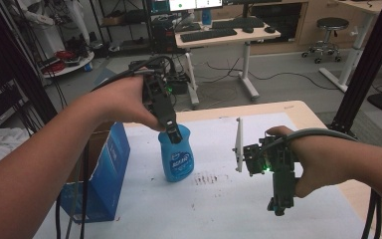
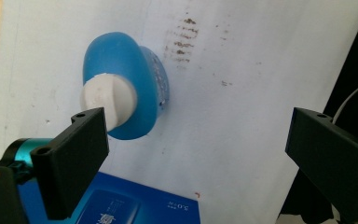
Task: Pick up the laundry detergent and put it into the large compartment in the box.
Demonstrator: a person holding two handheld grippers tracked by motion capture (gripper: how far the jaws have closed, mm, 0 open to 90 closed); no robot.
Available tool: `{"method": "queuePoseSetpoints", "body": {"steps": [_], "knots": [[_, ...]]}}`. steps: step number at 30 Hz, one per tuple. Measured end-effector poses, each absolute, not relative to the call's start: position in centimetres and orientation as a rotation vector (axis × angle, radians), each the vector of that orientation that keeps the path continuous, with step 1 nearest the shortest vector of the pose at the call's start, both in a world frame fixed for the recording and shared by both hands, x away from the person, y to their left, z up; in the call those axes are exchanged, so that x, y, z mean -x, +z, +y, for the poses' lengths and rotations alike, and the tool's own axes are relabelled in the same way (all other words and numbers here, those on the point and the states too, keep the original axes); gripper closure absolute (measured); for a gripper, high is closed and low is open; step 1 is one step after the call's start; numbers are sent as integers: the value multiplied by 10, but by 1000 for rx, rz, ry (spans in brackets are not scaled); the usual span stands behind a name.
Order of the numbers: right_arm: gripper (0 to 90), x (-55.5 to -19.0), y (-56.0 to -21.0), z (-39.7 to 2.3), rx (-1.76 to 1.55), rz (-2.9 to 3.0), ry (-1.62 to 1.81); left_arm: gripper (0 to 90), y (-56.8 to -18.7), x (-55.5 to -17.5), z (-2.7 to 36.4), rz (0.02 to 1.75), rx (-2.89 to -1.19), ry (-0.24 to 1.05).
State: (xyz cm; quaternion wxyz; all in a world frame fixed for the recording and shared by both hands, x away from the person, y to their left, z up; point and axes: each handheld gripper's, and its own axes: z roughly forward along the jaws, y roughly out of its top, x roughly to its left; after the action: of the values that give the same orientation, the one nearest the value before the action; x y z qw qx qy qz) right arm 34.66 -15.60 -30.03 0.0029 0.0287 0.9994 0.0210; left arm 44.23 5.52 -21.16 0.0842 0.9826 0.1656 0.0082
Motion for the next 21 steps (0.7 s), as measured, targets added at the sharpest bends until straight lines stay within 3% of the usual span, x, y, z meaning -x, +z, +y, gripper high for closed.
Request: {"method": "queuePoseSetpoints", "body": {"steps": [21], "knots": [[24,-353,-309,-157,-92,3150,54,60,-252,-486,52,580,-2974,-10]]}}
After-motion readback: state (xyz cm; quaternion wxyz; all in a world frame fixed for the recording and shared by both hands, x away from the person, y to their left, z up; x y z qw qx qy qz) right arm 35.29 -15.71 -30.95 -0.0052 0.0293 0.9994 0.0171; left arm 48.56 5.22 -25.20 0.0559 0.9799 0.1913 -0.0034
